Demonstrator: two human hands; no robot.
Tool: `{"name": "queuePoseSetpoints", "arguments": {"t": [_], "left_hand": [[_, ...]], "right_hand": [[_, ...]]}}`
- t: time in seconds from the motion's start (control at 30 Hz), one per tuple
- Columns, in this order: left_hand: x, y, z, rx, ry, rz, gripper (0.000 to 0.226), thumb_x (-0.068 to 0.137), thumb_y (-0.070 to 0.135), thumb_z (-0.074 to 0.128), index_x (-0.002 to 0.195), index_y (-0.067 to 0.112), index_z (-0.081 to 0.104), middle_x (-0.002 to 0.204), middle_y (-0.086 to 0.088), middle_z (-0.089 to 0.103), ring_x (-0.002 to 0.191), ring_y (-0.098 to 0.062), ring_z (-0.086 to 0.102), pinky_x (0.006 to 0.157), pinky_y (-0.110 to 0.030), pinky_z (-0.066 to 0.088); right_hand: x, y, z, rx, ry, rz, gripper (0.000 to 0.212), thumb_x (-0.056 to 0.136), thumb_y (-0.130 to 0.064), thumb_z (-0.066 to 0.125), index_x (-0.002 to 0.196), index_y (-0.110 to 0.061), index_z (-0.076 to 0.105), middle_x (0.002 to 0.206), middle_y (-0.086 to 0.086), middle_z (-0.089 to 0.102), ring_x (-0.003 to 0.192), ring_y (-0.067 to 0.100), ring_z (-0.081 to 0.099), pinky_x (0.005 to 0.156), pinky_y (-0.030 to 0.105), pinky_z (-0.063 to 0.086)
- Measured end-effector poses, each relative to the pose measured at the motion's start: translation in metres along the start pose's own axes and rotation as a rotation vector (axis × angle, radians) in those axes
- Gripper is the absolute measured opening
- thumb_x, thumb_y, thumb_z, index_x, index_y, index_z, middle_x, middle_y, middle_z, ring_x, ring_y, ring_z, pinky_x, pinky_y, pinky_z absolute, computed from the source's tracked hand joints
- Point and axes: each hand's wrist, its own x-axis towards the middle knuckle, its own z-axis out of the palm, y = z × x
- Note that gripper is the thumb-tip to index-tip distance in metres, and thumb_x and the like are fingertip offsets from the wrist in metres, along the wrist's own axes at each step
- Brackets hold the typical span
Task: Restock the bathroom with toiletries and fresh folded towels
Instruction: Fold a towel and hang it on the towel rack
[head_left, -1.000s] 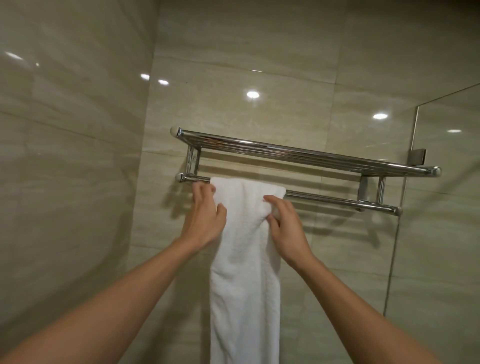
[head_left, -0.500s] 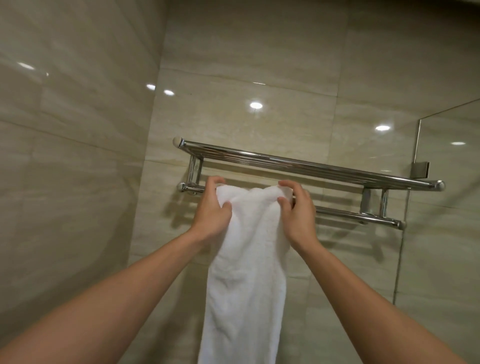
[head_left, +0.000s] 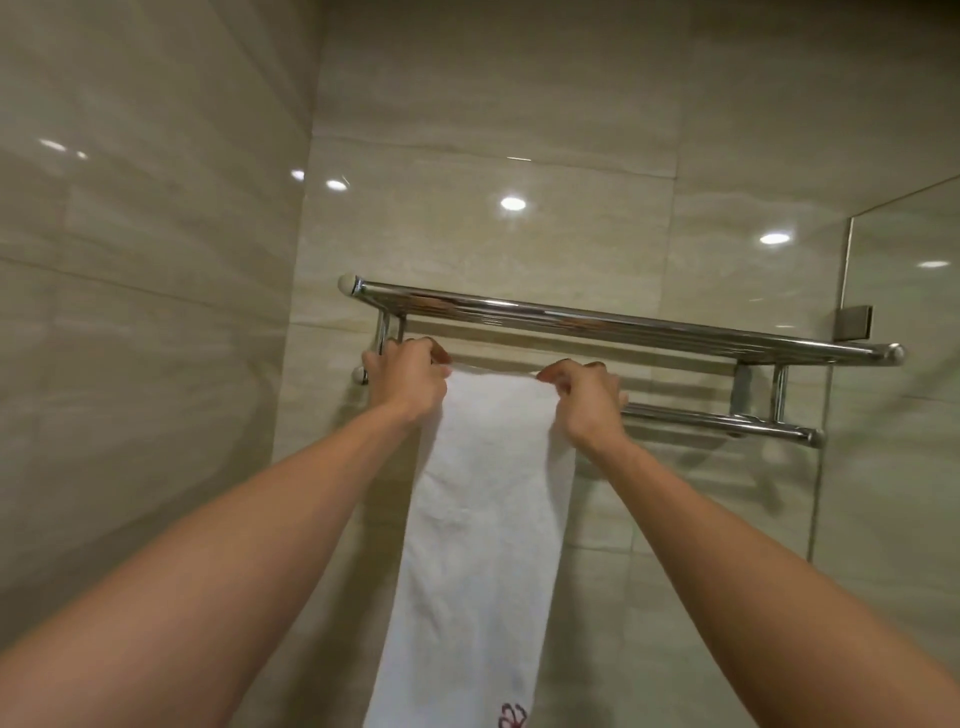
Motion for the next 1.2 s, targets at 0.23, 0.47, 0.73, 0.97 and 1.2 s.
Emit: {"name": "queuePoseSetpoints", "arguments": {"t": [0.23,0.47,0.73,0.97,1.2], "left_hand": [[-0.010,-0.007,-0.001,0.014,-0.004,0.102,0.021,0.098,0.039,0.056,0.100,0.018,0.059,0.112,-0.003,0.047,0.102,-0.025,0.054,0.078,-0.034,0.038],[-0.046,-0.039,0.012,-0.054,-0.037,0.247,0.030,0.095,0.043,0.057,0.120,0.029,0.049,0.120,-0.003,0.049,0.093,-0.020,0.059,0.080,-0.036,0.051],[-0.065,-0.051,0.012,-0.164,-0.348,0.188,0.085,0.091,0.024,0.063,0.151,0.041,0.006,0.142,-0.010,0.053,0.113,-0.035,0.060,0.094,-0.047,0.051],[-0.067,-0.051,0.016,-0.240,-0.320,0.218,0.093,0.090,0.002,0.057,0.155,0.038,0.001,0.153,-0.004,0.041,0.128,-0.027,0.051,0.103,-0.044,0.047],[-0.045,-0.038,0.009,-0.321,-0.111,0.292,0.060,0.094,0.006,0.059,0.144,0.027,0.032,0.135,-0.010,0.056,0.126,-0.029,0.052,0.105,-0.043,0.044]], "right_hand": [[-0.014,0.007,0.004,-0.488,0.071,-0.084,0.027,0.094,-0.018,0.046,0.117,-0.024,0.061,0.117,0.012,0.046,0.107,0.031,0.036,0.086,0.043,0.027],[-0.051,0.026,0.012,-0.384,0.217,-0.106,0.050,0.092,-0.017,0.045,0.142,-0.018,0.041,0.114,0.013,0.043,0.102,0.029,0.038,0.089,0.041,0.035],[-0.065,0.034,0.003,-0.033,-0.223,-0.098,0.099,0.089,-0.023,0.057,0.150,-0.040,-0.019,0.120,0.004,0.060,0.088,0.026,0.063,0.071,0.045,0.058],[-0.065,0.036,0.000,0.102,-0.207,-0.135,0.089,0.094,-0.010,0.052,0.155,-0.039,-0.006,0.127,0.001,0.059,0.098,0.020,0.062,0.086,0.037,0.054],[-0.051,0.035,-0.002,0.151,0.008,-0.242,0.062,0.100,-0.018,0.053,0.153,-0.031,0.024,0.138,-0.001,0.051,0.122,0.013,0.049,0.105,0.034,0.041]]}}
